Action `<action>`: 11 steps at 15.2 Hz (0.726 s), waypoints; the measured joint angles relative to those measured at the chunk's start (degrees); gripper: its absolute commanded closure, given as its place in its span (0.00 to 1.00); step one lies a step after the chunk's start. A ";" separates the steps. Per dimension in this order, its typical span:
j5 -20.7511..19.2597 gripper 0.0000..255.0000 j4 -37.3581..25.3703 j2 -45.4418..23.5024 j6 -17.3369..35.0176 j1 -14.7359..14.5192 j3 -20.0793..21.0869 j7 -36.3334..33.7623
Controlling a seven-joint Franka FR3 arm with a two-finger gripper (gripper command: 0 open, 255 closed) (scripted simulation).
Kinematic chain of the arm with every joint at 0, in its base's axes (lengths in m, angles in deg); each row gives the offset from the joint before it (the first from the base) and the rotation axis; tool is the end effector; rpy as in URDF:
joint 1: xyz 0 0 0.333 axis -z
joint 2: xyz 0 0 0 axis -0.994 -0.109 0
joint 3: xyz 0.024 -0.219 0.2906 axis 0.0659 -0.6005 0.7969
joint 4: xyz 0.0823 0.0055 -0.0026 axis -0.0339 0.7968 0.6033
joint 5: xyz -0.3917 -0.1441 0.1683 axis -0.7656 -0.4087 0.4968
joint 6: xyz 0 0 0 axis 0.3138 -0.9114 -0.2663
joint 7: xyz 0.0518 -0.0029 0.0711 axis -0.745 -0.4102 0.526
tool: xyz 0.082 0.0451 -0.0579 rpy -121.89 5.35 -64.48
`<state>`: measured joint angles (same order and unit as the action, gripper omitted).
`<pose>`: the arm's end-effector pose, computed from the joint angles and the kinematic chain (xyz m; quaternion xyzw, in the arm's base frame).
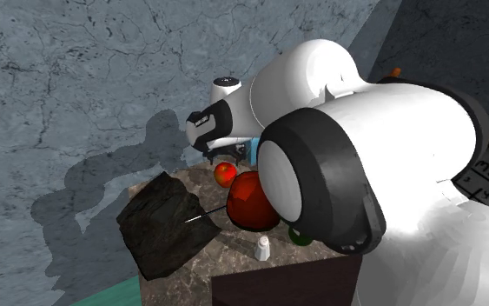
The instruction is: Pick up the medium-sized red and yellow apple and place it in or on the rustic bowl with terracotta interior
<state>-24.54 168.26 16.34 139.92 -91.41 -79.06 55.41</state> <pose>0.6460 0.1764 0.2843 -0.9962 0.0770 -0.0114 0.0400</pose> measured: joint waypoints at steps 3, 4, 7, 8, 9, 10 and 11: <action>-0.02 0.00 0.11 -0.11 0.25 -0.04 0.00 -0.04; -0.02 0.00 0.13 -0.12 0.27 -0.04 0.00 -0.05; -0.02 1.00 0.13 -0.12 0.28 -0.05 0.01 -0.06; -0.02 1.00 0.13 -0.12 0.28 -0.05 0.01 -0.06; -0.02 1.00 0.13 -0.13 0.28 -0.05 0.01 -0.06; -0.02 1.00 0.13 -0.13 0.28 -0.05 0.01 -0.06; -0.02 1.00 0.13 -0.12 0.28 -0.05 0.00 -0.06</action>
<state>-24.56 168.38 16.22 140.20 -91.46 -79.05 55.36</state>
